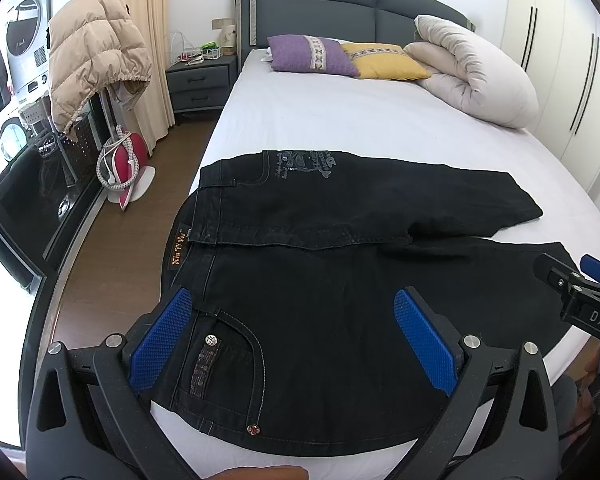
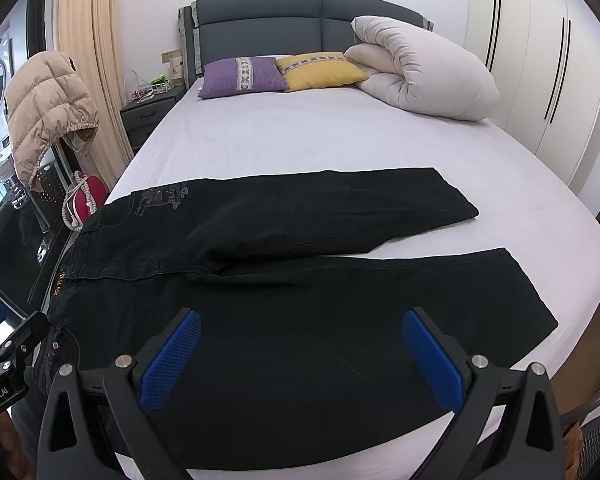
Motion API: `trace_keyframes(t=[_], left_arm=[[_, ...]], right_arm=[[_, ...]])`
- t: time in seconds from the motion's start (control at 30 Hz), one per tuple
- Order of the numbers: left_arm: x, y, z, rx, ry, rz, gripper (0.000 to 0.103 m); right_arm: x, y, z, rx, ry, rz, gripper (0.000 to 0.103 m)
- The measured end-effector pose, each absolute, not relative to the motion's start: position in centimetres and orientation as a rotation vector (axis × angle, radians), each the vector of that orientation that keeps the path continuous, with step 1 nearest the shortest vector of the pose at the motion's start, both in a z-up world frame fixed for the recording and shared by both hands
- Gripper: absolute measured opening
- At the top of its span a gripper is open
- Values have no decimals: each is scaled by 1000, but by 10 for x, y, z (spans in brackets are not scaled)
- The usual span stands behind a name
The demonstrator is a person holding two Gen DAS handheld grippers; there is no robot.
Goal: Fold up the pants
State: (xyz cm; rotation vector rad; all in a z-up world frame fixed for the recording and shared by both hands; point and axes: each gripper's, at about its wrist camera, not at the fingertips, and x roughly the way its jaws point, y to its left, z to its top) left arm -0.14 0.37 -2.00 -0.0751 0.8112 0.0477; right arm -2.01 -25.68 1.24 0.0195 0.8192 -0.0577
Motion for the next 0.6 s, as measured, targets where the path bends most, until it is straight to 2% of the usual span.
trace_keyframes(t=[0.6], left_arm=[[0, 5, -20, -78, 817, 50, 103]], right_arm=[[-20, -257, 12, 14, 821, -54, 103]])
